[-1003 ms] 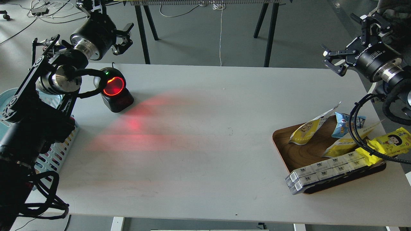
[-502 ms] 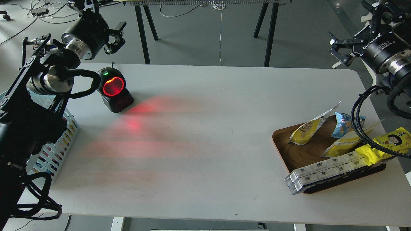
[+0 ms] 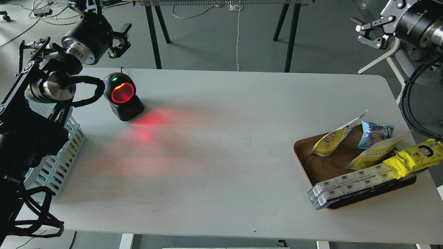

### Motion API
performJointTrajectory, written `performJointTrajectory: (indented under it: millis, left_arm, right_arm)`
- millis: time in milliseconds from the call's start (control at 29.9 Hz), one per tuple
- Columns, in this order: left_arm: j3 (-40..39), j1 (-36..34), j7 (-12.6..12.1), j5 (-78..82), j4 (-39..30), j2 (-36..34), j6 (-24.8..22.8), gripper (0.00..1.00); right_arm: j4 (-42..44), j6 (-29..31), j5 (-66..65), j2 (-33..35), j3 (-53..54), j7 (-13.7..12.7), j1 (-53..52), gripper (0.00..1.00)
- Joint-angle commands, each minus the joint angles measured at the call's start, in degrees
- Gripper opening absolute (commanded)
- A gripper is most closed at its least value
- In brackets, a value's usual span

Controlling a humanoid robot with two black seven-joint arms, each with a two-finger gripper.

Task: Scan snack and place in basket
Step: 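Raise the right gripper and move it toward the wooden tray, then lower the right gripper onto the yellow snack packet in the tray and grasp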

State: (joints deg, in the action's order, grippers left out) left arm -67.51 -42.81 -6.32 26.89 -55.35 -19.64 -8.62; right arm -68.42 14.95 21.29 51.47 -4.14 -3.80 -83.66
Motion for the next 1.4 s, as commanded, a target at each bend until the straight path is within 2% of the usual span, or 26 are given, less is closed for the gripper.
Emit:
performJointTrajectory:
  millis: [0,100,268,368,468,602,803,936,1371]
  left_arm:
    - [0.01,0.01,0.17,0.0,-0.03,0.13,0.01,1.0]
    - [0.01,0.01,0.17,0.0,-0.03,0.22,0.01,1.0]
    - [0.01,-0.08,0.78,0.0,-0.03,0.39,0.27,1.0]
    - [0.09,0.01,1.31,0.0,-0.03,0.48,0.36,1.0]
    - [0.09,0.27,1.31,0.0,-0.03,0.48,0.45,1.0]
    - [0.09,0.88,1.31,0.0,-0.03,0.39,0.45,1.0]
    - [0.09,0.89,1.31,0.0,-0.03,0.04,0.54,1.0]
    - [0.09,0.89,1.31,0.0,-0.03,0.04,0.54,1.0]
    - [0.09,0.97,1.31,0.0,-0.03,0.13,0.62,1.0]
  right_arm:
    - [-6.62,-0.44,-5.46,0.3,-12.35,-2.44,-12.37,0.99]
    - [-12.25,-1.85,-7.92,0.21,-23.42,-3.67,-22.65,0.99]
    - [-21.39,-4.13,-7.49,-1.19,-41.44,-9.55,-38.57,0.98]
    - [-24.82,-6.24,-6.18,-1.81,-48.31,-12.72,-43.5,0.97]
    - [-25.62,-8.44,-0.57,-2.42,-52.01,-14.83,-43.96,0.97]
    - [-25.45,-12.21,6.12,-3.21,-54.13,-15.1,-42.29,0.97]
    - [-25.45,-13.1,8.51,-3.13,-53.52,-15.1,-37.72,0.98]
    - [-25.18,-19.15,9.65,-3.3,-52.64,-15.01,-35.0,0.98]
    - [-24.66,-20.57,9.48,-3.3,-47.81,-14.75,-27.79,0.92]
